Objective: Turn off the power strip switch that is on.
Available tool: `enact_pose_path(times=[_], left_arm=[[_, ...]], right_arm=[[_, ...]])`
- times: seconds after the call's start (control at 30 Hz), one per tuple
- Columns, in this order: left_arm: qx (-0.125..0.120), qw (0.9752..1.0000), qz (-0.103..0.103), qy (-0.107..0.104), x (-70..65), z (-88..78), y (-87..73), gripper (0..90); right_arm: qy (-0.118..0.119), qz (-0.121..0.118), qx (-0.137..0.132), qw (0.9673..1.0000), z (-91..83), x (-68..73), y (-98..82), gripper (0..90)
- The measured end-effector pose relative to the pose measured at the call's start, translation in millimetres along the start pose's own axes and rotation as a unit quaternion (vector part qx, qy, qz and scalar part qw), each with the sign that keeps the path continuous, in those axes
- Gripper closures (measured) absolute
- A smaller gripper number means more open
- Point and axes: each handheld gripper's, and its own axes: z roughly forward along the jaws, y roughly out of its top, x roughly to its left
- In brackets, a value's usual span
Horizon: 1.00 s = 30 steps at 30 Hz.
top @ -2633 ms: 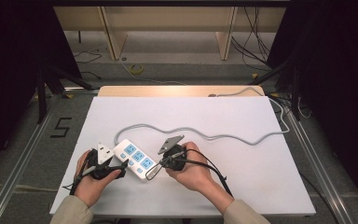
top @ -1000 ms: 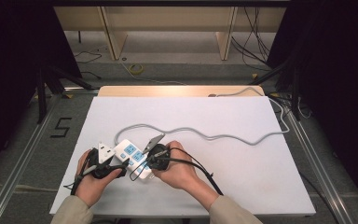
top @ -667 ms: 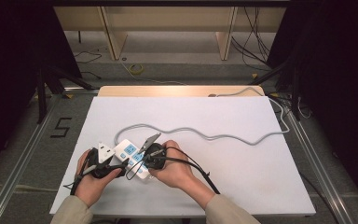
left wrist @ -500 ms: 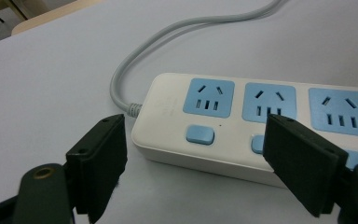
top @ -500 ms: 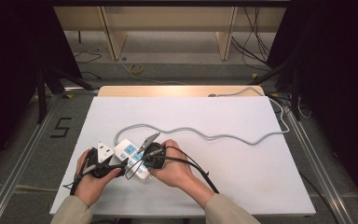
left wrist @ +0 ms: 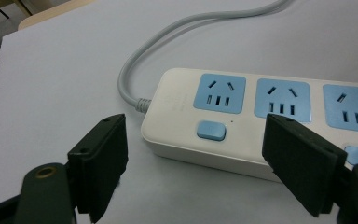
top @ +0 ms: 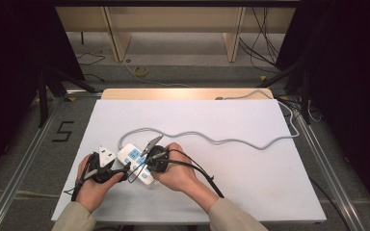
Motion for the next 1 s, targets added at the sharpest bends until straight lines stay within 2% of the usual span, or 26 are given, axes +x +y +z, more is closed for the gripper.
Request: enact_pose_path(times=[0.37,1.0], left_arm=[[0.003,1.0000,0.001,0.003,2.6,1.1,-0.3,22.4],[0.003,1.0000,0.005,0.007,3.6,0.5,-0.2,22.8]], right_arm=[[0.003,0.001,0.001,1.0000,5.3,-1.5,4.2,90.0],[0.015,-0.003,0.012,0.9998,19.7,5.8,13.1,90.0]])
